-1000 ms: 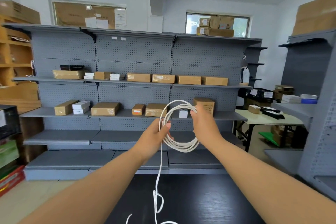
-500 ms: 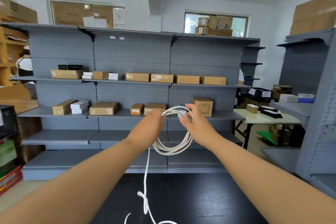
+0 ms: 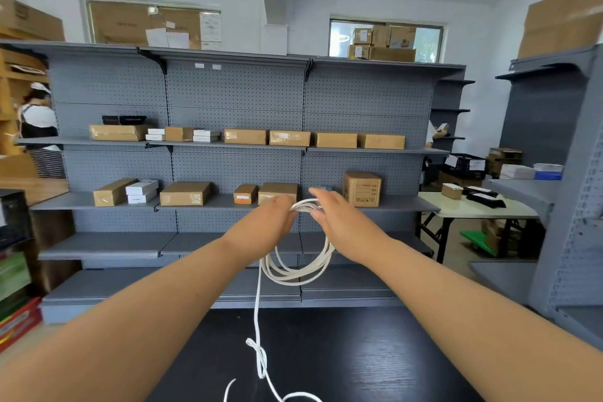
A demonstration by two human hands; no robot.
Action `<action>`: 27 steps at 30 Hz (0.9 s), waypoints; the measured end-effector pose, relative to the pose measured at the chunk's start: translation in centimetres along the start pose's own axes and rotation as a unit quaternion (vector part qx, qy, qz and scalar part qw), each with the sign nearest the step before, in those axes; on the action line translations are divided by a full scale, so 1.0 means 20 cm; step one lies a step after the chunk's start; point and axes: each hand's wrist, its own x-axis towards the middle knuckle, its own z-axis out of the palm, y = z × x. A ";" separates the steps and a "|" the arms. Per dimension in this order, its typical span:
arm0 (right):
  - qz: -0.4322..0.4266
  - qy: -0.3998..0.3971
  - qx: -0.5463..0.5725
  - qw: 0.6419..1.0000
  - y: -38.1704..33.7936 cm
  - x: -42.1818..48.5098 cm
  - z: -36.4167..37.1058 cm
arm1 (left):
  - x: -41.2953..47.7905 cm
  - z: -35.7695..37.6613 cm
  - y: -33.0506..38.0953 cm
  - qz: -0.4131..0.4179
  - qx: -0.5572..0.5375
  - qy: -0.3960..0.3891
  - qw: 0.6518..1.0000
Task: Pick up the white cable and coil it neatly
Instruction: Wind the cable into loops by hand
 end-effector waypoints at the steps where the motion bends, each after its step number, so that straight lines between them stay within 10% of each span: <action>1: 0.007 -0.012 -0.003 1.000 0.00 0.00 0.00 | 0.00 0.00 0.00 0.004 -0.002 -0.002 1.000; 12: 0.013 0.031 -0.038 0.999 0.01 0.00 0.02 | -0.01 0.02 0.03 0.007 -0.113 0.018 0.993; 20: 0.099 0.167 0.080 0.978 0.04 0.00 0.00 | -0.07 0.12 0.01 -0.088 -0.365 0.010 0.927; 27: 0.116 0.119 0.151 0.974 0.09 -0.01 0.02 | -0.01 0.05 -0.01 -0.055 -0.092 0.042 0.993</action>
